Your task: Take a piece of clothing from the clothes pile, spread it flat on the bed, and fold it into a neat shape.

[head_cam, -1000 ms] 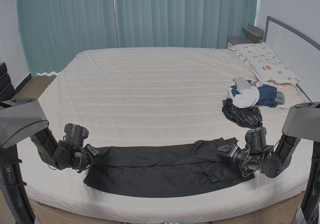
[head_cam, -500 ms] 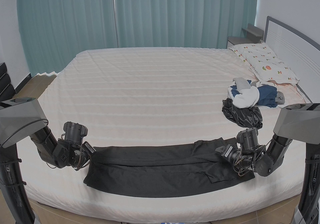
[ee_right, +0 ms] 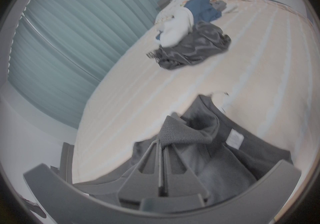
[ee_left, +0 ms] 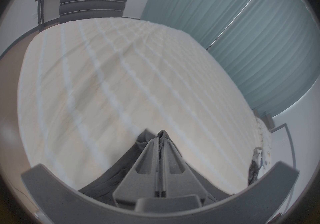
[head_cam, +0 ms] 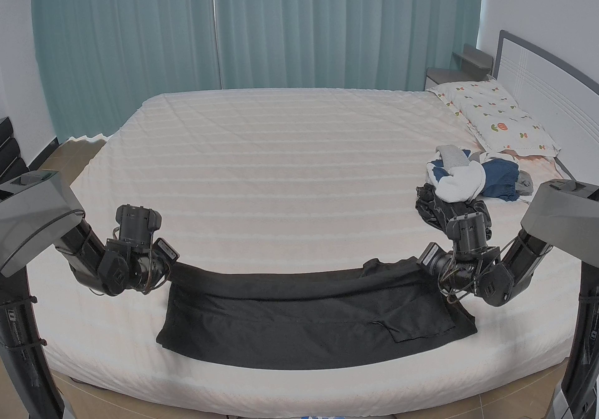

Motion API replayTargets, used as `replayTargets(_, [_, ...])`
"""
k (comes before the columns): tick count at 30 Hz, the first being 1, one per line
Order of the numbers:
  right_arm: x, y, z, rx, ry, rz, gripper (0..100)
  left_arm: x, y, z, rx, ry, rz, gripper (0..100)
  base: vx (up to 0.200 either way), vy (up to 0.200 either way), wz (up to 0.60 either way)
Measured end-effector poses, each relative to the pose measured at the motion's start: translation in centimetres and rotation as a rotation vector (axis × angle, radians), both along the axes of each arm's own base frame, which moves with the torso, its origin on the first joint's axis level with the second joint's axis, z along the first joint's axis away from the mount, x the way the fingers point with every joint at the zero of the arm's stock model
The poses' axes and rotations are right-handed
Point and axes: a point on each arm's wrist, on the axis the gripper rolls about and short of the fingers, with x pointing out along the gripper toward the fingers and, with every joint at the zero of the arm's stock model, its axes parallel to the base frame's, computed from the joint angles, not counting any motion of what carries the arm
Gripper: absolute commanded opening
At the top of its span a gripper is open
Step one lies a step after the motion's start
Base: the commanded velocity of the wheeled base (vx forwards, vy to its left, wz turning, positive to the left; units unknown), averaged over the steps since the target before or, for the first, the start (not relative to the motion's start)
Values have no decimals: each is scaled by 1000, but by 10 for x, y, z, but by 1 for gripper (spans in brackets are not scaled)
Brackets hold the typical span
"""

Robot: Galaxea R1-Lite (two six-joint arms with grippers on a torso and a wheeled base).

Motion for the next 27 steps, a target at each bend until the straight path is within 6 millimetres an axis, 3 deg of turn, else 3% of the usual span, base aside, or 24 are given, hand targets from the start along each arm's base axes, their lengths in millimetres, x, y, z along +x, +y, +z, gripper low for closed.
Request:
replayTargets(7, [26,-2,31,43,-143,-23,0,29,4,27,-53,-141,54,0,0,0,0])
replayTargets(10, [27,-2,34,41,-154,-21,0,32,7,29,-68,-152,72,0,0,0,0])
replayTargets(27, [-19,-15,-14,-119,65,86,0,-22,3,-34,145,60,-141,0,0,0,0])
